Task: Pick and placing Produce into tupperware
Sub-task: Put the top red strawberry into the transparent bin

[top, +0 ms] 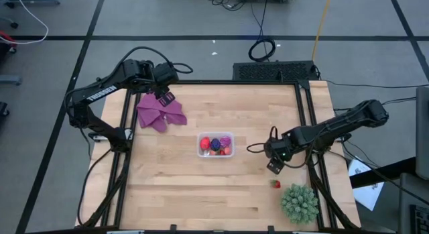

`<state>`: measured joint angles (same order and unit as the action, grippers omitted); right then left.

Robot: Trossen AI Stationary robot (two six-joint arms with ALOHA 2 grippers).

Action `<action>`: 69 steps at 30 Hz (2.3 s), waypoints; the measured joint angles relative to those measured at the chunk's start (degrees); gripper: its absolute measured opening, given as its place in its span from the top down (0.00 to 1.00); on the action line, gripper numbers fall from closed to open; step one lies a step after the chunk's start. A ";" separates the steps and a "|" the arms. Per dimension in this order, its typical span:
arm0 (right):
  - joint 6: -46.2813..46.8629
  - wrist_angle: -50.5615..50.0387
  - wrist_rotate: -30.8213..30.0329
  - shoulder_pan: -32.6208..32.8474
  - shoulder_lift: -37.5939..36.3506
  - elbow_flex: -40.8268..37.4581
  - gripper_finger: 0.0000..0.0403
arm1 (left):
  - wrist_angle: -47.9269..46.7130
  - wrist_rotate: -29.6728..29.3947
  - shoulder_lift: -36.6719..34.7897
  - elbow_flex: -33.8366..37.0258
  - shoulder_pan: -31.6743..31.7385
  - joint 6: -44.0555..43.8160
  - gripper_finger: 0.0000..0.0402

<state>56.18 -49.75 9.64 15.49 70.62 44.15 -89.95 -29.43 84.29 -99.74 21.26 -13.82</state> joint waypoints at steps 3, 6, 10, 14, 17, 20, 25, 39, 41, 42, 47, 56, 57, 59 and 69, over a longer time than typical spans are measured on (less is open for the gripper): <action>1.53 0.75 1.32 0.00 0.01 -1.54 0.50 | 0.02 0.00 0.01 0.00 -0.02 -0.02 0.57; 1.79 2.25 2.58 0.00 -0.03 -2.22 0.50 | 0.02 0.00 0.00 0.00 0.00 -0.04 0.57; 3.32 2.79 2.65 0.00 -0.03 -2.61 0.50 | 0.02 0.00 0.00 0.00 -0.02 -0.09 0.57; 4.84 4.04 2.69 0.00 -0.03 -2.61 0.50 | 0.02 0.00 0.00 0.00 -0.01 -0.15 0.57; 5.42 5.12 2.69 0.02 -0.03 -2.61 0.50 | 0.02 0.00 0.00 0.00 -0.02 -0.15 0.57; 6.91 4.81 3.65 0.02 -0.02 -2.61 0.50 | 0.02 0.00 0.00 0.00 -0.02 -0.15 0.57; 9.14 4.60 4.19 0.23 0.01 -2.61 0.50 | 0.02 -0.01 0.00 0.00 -0.01 -0.13 0.57; 10.00 6.41 4.16 1.88 5.44 -2.61 0.50 | 0.04 -0.02 0.00 0.00 0.00 -0.24 0.57; 9.41 7.50 4.16 1.88 6.46 -2.59 0.50 | 0.04 -0.02 0.00 0.00 0.00 -0.26 0.57; 9.28 7.89 4.17 1.88 6.91 -2.61 0.50 | 0.02 -0.02 0.00 0.00 -0.02 -0.24 0.57; 9.03 8.71 4.16 1.88 9.16 -2.59 0.50 | 0.02 0.00 0.00 0.00 -0.02 -0.42 0.57; 8.30 9.29 3.90 1.88 12.84 -2.52 0.50 | 0.02 0.59 0.00 0.00 0.00 -0.46 0.57; 7.69 9.49 3.92 1.86 13.16 -2.48 0.50 | 0.04 0.83 0.00 0.00 -0.02 -0.48 0.57; 7.32 9.71 3.92 1.86 13.84 -2.37 0.50 | 0.02 0.90 0.00 0.00 -0.02 -0.48 0.57; 6.28 9.99 3.41 1.84 14.17 -2.43 0.53 | 0.02 0.94 0.00 0.01 -0.02 -0.64 0.57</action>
<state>62.46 -39.75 13.05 17.32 84.79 41.71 -89.93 -28.49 84.29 -99.73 21.23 -14.47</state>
